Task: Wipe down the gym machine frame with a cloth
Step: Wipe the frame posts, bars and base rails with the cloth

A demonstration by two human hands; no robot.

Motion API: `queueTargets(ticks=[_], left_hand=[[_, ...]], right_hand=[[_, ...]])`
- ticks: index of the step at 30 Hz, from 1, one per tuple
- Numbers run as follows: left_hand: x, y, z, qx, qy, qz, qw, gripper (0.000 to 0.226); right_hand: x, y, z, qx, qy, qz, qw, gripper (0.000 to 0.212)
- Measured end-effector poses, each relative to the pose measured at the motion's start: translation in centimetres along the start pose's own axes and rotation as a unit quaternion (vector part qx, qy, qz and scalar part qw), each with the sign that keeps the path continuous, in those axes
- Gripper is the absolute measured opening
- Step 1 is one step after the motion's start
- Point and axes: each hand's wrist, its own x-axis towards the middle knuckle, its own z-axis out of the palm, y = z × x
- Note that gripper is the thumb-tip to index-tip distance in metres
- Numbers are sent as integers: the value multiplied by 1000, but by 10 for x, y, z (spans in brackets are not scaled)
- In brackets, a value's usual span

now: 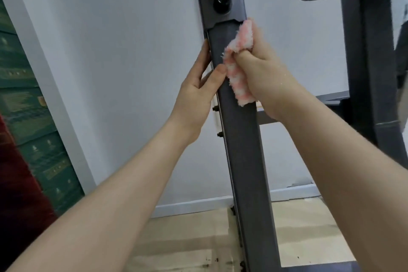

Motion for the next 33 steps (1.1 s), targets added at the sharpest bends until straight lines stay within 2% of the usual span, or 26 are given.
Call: queueTargets(ticks=[1,3,6,10,14,16,19,24,28,33], left_hand=[[2,2,-3,5,0,-3,1000,58],[2,5,-8,7,1,-4,1000,58],[0,6,-7,-14,2,-10,1000,53],[-2,5,-4,-32,4,-12,999,52],[-2,5,-5,-29,-2,-9,1000,51],[-1,4,-6,-24,-2,-4,1000,51],[0,7,-7,-8,1,-6,1000,50],[-2,17,-6,5,9,-28,1000,52],[-5,21,-6,21,8,-43,999,55],[-6,18,-2,5,17,-44,999,53]], right_hand=[[3,-3,3,8,5,8,1000,13],[-2,0,4,14,7,-4,1000,13],[-19,8,4,16,12,3,1000,32],[5,-1,4,50,29,-2,998,13],[12,5,-3,39,20,-23,999,47],[4,10,-8,55,4,-35,998,49],[12,7,-12,88,22,-65,994,48],[30,6,-8,67,-4,-104,992,57],[10,20,-7,97,-44,-100,989,38],[9,28,-9,139,-69,-56,986,60]])
